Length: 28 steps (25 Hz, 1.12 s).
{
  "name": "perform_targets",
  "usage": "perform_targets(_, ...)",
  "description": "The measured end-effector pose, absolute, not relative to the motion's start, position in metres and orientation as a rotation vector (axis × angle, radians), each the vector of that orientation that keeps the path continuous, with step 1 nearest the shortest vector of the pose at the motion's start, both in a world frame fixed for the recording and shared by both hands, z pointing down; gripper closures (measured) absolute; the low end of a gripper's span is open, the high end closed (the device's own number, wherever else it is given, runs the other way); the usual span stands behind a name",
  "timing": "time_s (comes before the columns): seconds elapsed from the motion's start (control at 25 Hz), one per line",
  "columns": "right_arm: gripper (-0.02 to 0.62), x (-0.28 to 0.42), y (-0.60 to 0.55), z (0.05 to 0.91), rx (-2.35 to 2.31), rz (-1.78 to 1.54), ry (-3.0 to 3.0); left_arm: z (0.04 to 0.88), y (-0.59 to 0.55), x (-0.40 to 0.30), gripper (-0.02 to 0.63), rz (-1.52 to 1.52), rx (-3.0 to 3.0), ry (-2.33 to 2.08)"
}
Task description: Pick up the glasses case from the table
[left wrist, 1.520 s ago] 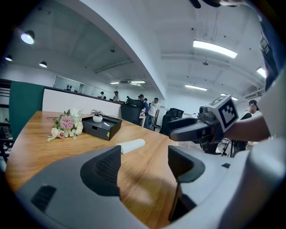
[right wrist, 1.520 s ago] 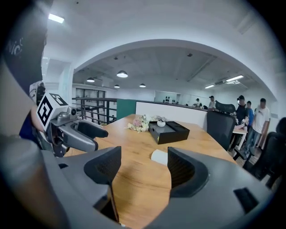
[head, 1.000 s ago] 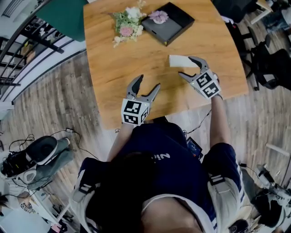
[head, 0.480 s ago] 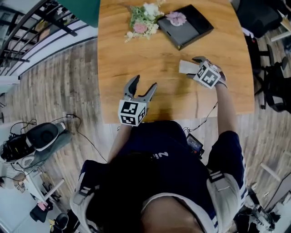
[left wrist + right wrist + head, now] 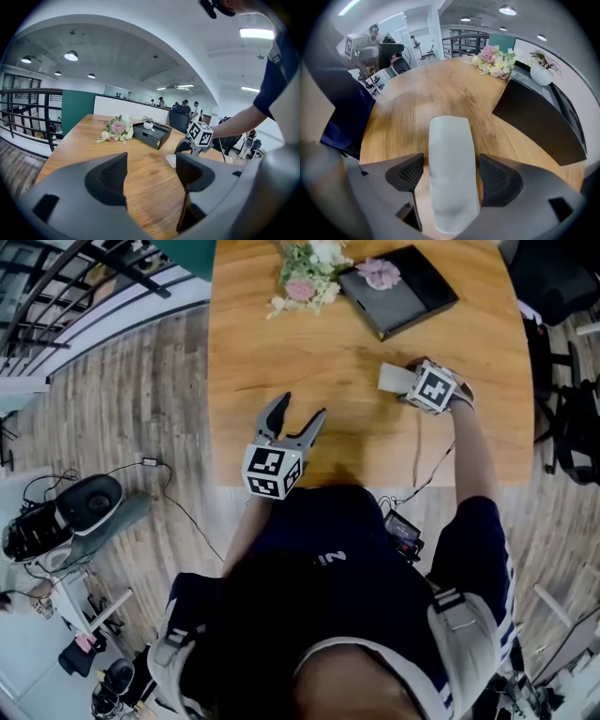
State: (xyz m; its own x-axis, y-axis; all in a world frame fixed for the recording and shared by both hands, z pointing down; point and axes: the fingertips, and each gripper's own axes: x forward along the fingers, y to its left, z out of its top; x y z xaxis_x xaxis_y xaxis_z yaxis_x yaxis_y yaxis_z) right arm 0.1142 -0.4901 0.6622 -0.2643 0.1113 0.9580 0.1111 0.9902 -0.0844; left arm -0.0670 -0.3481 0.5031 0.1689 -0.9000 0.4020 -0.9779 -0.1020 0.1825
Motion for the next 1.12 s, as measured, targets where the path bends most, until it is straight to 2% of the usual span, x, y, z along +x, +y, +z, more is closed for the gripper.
perform_targets(0.12, 0.225, 0.112, -0.492, 0.662, -0.171, 0.017, -1.853, 0.500, -0.351, -0.071, 0.282, 0.264, 2.056, -1.787)
perform_targets(0.28, 0.287, 0.109, -0.494, 0.660, -0.134, 0.042, -1.864, 0.497, -0.348, -0.071, 0.285, 0.266, 2.062, -1.784)
perform_targets(0.8, 0.292, 0.106, -0.491, 0.635, 0.058, 0.063, -1.980, 0.489, -0.339, -0.071, 0.290, 0.261, 2.106, -1.774)
perform_targets(1.12, 0.291, 0.096, -0.477, 0.590, 0.131, -0.073, -2.037, 0.492, -0.331, -0.068, 0.290, 0.234, 2.154, -1.726)
